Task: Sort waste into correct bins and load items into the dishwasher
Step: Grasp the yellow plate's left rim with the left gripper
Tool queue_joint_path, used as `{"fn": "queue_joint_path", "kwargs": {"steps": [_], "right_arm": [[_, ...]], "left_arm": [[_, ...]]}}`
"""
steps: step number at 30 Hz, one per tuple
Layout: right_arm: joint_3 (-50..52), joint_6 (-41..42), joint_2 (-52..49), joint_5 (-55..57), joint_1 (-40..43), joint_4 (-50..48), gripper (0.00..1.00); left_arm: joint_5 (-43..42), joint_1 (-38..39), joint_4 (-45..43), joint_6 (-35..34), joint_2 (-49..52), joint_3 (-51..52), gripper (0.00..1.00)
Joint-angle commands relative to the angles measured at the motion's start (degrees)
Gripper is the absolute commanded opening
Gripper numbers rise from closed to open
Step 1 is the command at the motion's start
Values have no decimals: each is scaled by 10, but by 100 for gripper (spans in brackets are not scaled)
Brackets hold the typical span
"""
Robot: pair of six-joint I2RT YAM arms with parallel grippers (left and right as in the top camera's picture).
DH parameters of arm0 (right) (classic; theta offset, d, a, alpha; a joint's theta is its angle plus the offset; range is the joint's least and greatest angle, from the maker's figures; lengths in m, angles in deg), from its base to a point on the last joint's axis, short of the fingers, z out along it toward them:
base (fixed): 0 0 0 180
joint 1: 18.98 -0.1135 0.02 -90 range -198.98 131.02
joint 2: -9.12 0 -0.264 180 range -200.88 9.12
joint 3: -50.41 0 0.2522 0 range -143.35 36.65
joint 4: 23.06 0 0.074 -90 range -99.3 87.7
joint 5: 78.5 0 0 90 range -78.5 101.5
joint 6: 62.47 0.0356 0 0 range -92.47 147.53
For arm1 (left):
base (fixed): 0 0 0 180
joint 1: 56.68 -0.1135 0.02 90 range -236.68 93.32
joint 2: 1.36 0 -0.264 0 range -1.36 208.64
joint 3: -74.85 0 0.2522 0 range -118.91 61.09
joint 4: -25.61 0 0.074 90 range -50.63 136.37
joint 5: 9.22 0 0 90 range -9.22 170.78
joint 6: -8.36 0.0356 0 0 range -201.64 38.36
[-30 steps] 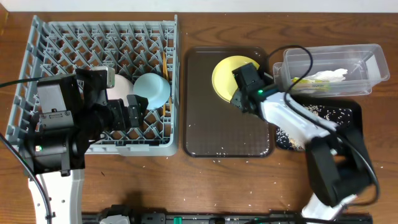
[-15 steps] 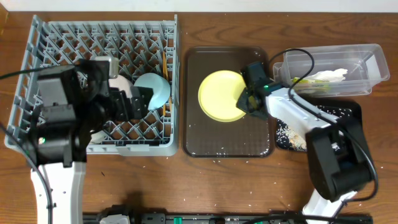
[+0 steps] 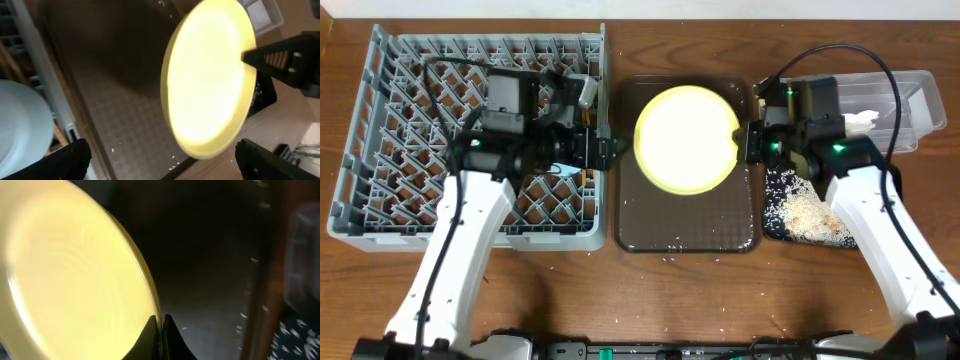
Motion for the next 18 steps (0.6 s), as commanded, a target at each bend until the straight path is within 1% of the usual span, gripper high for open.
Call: {"fn": "queue_joint_path", "kwargs": {"steps": [1, 2, 4, 7, 9, 10, 11, 13, 14, 15, 16, 18], "right_arm": [[0, -86, 24, -131, 1, -1, 1], [0, -92, 27, -152, -2, -3, 1], [0, -99, 27, -177, -5, -7, 1], [0, -124, 27, -238, -7, -19, 1], [0, -126, 27, -263, -7, -30, 1], [0, -126, 27, -267, -6, -35, 1], [0, -126, 27, -267, -6, -38, 1], [0, -126, 27, -266, -6, -41, 1], [0, -126, 27, -264, -6, -41, 2], [0, -126, 27, -259, -6, -40, 6], [0, -126, 27, -253, -6, -39, 15], [0, -123, 27, -239, -6, -35, 37]], "left_arm": [[-58, 3, -10, -17, 14, 1, 93], [-111, 3, -22, -17, 22, 1, 93], [-145, 3, -28, -17, 28, 1, 87], [-146, 3, -21, -17, 34, 1, 77], [-147, 3, -18, -17, 35, 1, 65], [-147, 4, -17, -17, 35, 1, 57], [-147, 5, -17, -17, 35, 1, 43], [-144, 4, -19, -22, 35, 1, 8], [-135, 4, -19, -22, 35, 1, 8], [-116, 4, -19, -26, 33, 1, 8], [-80, 4, -16, -34, 30, 1, 7], [-11, 4, -10, -41, 18, 0, 7]]}}
